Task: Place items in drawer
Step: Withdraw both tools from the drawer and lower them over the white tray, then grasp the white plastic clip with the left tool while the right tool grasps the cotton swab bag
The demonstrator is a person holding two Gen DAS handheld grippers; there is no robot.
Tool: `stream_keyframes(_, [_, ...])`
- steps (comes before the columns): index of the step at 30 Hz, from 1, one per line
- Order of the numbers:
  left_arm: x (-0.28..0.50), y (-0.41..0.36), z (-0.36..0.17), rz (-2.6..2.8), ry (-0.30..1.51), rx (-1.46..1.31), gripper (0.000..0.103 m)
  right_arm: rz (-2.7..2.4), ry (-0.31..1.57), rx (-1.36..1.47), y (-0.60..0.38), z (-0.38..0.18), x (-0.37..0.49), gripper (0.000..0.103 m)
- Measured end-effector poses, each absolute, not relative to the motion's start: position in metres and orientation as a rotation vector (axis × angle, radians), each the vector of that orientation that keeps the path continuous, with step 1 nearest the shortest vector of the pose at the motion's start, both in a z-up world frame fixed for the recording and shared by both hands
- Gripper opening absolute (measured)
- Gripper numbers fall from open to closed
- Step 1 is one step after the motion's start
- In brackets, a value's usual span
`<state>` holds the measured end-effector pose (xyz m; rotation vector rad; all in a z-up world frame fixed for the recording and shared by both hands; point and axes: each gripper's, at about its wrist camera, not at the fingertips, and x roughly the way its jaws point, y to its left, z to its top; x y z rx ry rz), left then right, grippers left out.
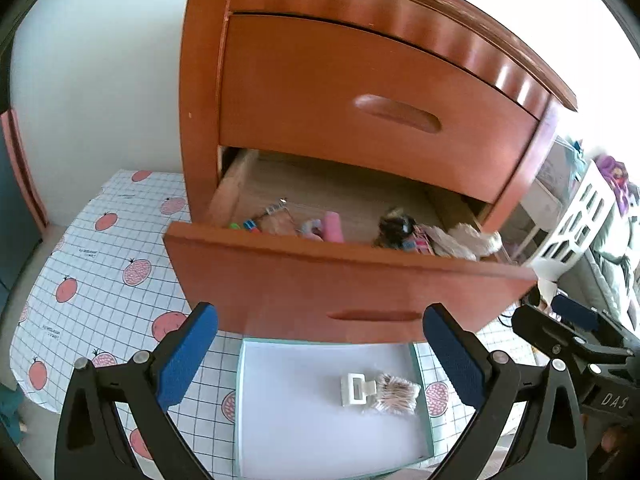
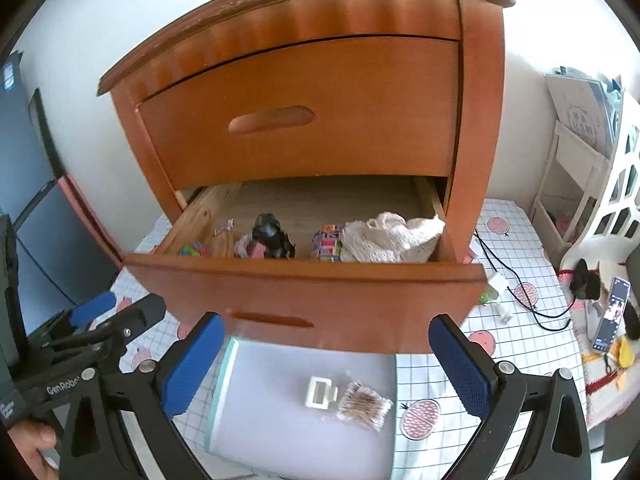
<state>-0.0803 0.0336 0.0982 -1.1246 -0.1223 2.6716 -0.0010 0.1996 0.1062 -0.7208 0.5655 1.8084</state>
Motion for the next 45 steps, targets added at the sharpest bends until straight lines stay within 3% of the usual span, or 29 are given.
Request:
stream_keyframes(13, [-0.069,0.06,0.003,2.566,0.027,-1.355,0.102,1.75,0.745,-0.826,0.191,0.009,0.06,0.103])
stream_keyframes(25, [-0.086,0.093,-0.087,2.407,0.157,-1.567,0.102,1.731,0.86,-0.968,0.214,-0.072,0.062,0.103])
stream_keyframes(45, [-0.137,0.153,-0.16,2.334,0.244,-1.655,0.101,1.699,0.935,-1.072,0.252,-0.117,0.075,0.103])
